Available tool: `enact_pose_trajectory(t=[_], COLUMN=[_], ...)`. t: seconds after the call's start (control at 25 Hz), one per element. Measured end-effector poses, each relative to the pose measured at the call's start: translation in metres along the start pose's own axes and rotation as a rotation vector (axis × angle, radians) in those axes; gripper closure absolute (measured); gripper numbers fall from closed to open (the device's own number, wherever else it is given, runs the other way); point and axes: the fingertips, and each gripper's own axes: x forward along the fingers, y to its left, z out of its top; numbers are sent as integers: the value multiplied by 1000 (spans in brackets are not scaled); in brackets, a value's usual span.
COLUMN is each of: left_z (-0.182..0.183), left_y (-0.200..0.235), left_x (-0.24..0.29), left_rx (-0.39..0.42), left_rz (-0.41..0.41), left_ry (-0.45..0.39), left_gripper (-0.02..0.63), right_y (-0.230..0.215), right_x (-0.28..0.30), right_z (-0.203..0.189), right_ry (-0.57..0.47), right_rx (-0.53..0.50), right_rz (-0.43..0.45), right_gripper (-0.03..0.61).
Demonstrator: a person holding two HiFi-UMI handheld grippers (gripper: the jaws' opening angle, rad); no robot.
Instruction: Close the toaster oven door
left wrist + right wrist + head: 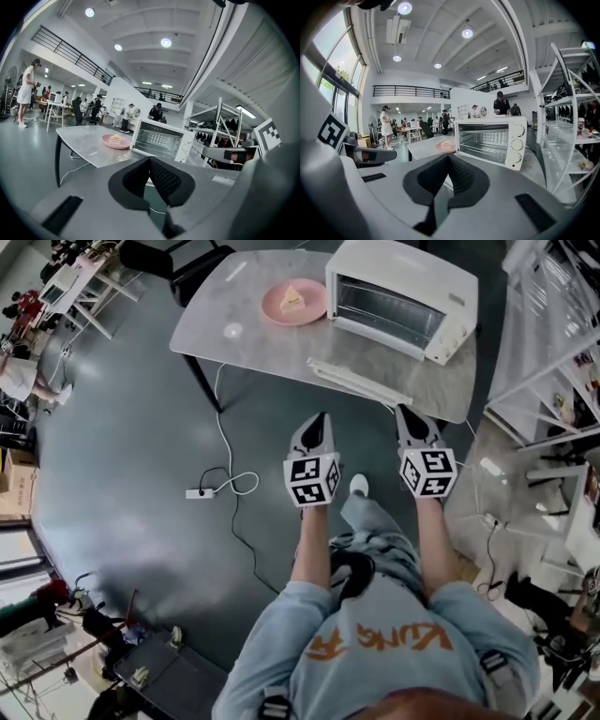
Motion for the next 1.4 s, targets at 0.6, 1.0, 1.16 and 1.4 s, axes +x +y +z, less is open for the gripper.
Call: enact_pose_trajectory(t=[0.6,1.0,1.16,1.4], left_z=[55,49,25,-16], left_y=[5,15,20,15], left_x=[139,174,179,181], left_rx=[60,75,97,199], left_rz=[12,-55,-99,-204], left_ry=[65,123,194,300], left_gripper=[612,612,612,612], right_y=[-81,-94,-89,-71], right_x=[128,140,140,138], right_z=[21,25,-3,-42], right_ry=[58,76,113,188], right_rx=[84,59,72,29], right_rz=[17,-54,-88,-121], right_gripper=[581,581,581,581])
